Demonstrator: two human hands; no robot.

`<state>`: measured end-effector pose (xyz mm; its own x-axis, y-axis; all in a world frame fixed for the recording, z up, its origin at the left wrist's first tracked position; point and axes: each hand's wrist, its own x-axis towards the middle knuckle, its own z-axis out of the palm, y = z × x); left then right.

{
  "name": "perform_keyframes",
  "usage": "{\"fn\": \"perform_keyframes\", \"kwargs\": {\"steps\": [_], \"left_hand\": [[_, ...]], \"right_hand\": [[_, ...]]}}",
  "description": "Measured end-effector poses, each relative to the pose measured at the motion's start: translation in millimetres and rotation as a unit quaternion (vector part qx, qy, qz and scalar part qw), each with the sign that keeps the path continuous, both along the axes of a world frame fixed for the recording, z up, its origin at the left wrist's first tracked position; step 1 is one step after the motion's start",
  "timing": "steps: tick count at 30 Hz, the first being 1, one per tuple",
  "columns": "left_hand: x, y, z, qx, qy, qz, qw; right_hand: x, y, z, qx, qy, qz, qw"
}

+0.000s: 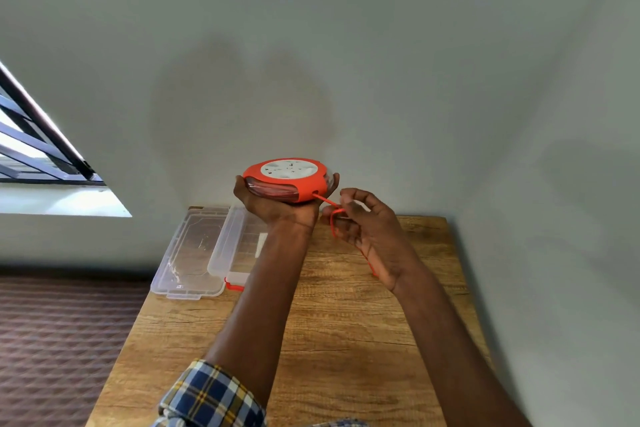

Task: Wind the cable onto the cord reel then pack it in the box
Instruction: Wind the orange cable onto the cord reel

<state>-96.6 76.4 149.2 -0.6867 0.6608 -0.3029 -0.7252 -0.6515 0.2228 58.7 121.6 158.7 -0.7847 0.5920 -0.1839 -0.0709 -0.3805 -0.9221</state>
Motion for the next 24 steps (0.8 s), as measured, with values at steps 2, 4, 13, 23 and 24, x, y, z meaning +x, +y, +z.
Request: {"fn": "perform_keyframes", "kwargs": {"steps": [2, 4, 13, 23, 24], "left_hand": [[1, 0, 1, 0.002, 0.013, -0.001, 1.000], [-1, -2, 3, 0.016, 0.013, -0.004, 1.000], [-18, -19, 12, 0.054, 0.043, 0.011, 0.998], [-19, -28, 28, -0.007, 0.215, -0.130, 0.968], [-18, -30, 31, -0.020, 0.232, -0.158, 0.960]], "right_hand": [[-4, -1, 4, -0.061, -0.005, -0.013, 0.998], [-1, 4, 8, -0.095, -0.022, -0.002, 0.995], [31, 45, -19, 0.329, -0.283, -0.161, 0.886], [18, 39, -24, 0.440, -0.186, -0.242, 0.845], [16, 37, -16, 0.458, -0.154, -0.253, 0.838]]}}
